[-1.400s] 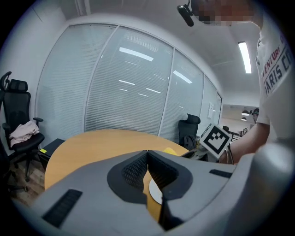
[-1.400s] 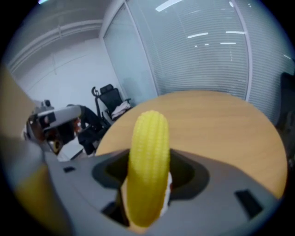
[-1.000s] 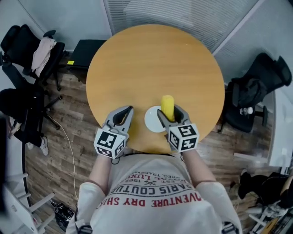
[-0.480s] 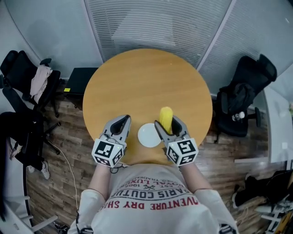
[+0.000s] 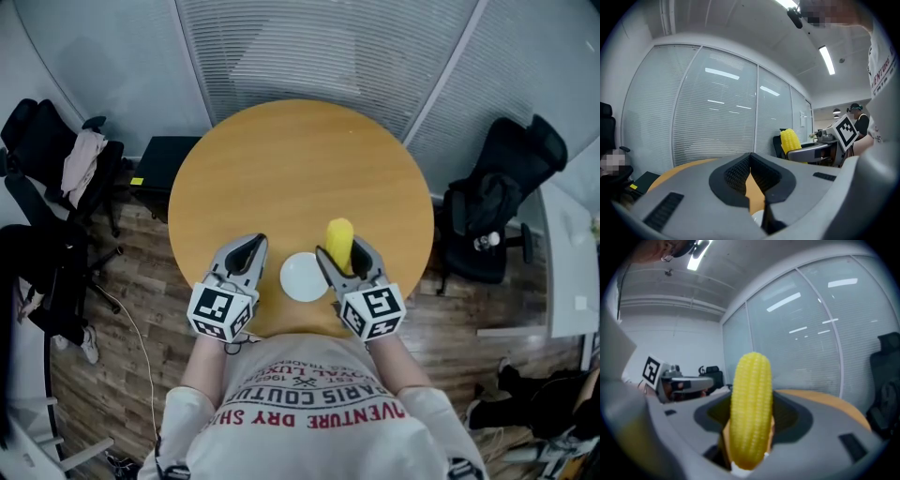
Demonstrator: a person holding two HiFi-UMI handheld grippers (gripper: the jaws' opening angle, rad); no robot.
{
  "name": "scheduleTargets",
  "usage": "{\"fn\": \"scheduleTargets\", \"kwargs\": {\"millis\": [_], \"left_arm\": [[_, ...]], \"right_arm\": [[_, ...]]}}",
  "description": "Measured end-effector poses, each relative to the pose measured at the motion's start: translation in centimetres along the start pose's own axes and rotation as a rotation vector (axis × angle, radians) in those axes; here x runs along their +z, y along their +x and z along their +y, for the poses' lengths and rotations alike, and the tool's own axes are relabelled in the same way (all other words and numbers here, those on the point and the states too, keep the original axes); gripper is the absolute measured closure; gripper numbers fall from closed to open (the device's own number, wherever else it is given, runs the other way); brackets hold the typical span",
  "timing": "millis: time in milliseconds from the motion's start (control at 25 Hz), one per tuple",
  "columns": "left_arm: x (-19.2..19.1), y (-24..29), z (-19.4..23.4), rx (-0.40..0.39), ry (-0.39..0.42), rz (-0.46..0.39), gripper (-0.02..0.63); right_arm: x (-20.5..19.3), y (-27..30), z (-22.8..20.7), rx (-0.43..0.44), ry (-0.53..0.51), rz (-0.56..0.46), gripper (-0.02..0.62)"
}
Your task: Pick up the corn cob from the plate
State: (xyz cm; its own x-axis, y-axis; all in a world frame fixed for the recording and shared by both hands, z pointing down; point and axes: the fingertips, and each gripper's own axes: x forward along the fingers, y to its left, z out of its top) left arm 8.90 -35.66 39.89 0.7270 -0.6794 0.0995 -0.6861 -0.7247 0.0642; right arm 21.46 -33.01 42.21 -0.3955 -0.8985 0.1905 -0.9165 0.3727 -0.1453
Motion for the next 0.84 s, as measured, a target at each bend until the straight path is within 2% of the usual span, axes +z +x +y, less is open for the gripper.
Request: {"fn": "scheduleTargets", "kwargs": {"millis": [840], "left_arm": [[0.04, -0.09, 0.28, 0.034, -0.001, 0.008, 0.571]], "right_arm": [[0.09, -0.02, -0.23, -0.002, -0.008, 0.005, 0.327]]}}
